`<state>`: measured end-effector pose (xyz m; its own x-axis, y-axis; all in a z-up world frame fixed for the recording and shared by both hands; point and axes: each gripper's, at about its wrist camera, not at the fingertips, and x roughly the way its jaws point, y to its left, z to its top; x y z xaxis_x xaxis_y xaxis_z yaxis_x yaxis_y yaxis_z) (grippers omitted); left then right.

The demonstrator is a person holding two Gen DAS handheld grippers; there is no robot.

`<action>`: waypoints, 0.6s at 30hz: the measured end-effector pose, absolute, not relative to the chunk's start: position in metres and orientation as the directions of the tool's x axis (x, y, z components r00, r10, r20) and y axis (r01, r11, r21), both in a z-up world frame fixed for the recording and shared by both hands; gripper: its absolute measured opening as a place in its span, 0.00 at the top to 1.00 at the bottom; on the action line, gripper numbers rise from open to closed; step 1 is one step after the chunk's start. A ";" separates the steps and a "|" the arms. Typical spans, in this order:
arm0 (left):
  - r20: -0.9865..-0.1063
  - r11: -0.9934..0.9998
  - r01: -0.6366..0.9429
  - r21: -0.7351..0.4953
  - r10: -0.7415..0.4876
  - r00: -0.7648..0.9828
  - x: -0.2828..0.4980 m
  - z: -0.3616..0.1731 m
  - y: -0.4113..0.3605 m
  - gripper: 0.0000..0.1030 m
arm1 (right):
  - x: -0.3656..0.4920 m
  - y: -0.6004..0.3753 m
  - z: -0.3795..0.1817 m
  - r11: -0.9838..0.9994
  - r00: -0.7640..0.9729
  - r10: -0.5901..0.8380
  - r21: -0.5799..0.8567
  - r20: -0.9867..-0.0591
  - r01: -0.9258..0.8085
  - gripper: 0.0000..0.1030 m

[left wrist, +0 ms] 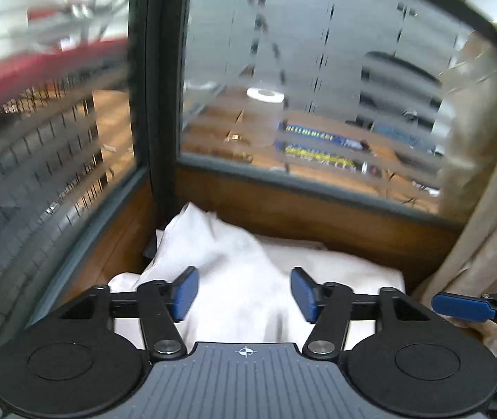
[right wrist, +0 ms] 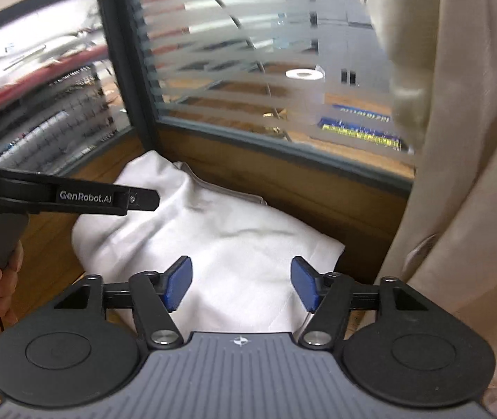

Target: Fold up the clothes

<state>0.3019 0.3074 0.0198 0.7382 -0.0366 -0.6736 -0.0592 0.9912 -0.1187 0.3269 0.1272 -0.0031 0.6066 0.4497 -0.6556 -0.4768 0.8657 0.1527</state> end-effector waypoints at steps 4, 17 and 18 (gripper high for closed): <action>-0.649 0.990 -0.042 -0.135 -0.056 0.758 0.283 0.043 0.297 0.16 | 0.307 0.113 0.020 0.857 0.618 0.467 0.152 -0.632 -0.492 0.17; -0.592 0.988 -0.122 -0.096 0.041 0.805 0.184 0.100 0.232 0.00 | 0.220 0.040 0.076 0.832 0.629 0.505 0.139 -0.592 -0.537 0.01; -0.586 0.987 -0.129 -0.094 0.050 0.809 0.176 0.102 0.224 0.00 | 0.212 0.032 0.079 0.831 0.629 0.504 0.133 -0.591 -0.540 0.01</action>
<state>0.1758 0.2240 0.1018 0.8090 0.0505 -0.5856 -0.1293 0.9872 -0.0936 0.2123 0.0322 0.0792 0.6295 0.5040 -0.5914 -0.5405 0.8308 0.1328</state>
